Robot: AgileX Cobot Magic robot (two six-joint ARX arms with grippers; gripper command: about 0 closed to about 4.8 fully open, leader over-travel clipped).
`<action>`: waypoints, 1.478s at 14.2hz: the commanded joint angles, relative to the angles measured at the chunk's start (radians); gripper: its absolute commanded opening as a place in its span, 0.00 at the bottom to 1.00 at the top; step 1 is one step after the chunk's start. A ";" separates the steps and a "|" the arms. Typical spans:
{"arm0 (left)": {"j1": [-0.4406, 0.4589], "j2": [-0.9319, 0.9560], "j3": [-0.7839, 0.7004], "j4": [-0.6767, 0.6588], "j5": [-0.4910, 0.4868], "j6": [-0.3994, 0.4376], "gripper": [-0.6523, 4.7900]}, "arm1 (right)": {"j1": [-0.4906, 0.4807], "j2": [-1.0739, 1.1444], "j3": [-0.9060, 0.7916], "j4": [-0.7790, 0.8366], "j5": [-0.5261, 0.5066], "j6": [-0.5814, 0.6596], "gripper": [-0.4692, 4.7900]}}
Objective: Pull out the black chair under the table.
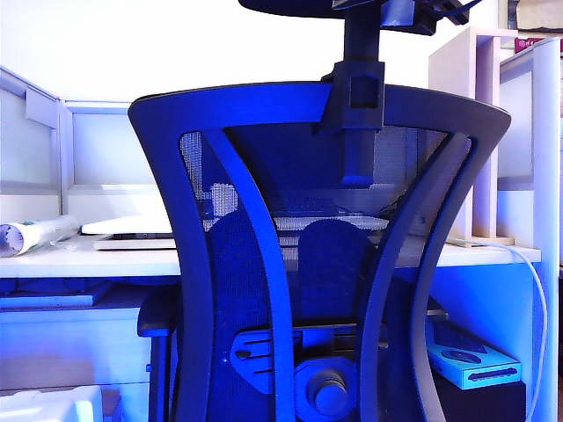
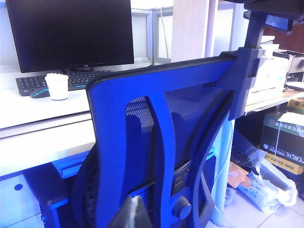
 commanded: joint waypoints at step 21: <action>0.001 0.000 0.000 0.005 0.000 0.000 0.11 | 0.175 -0.437 0.004 -0.366 0.093 0.063 0.07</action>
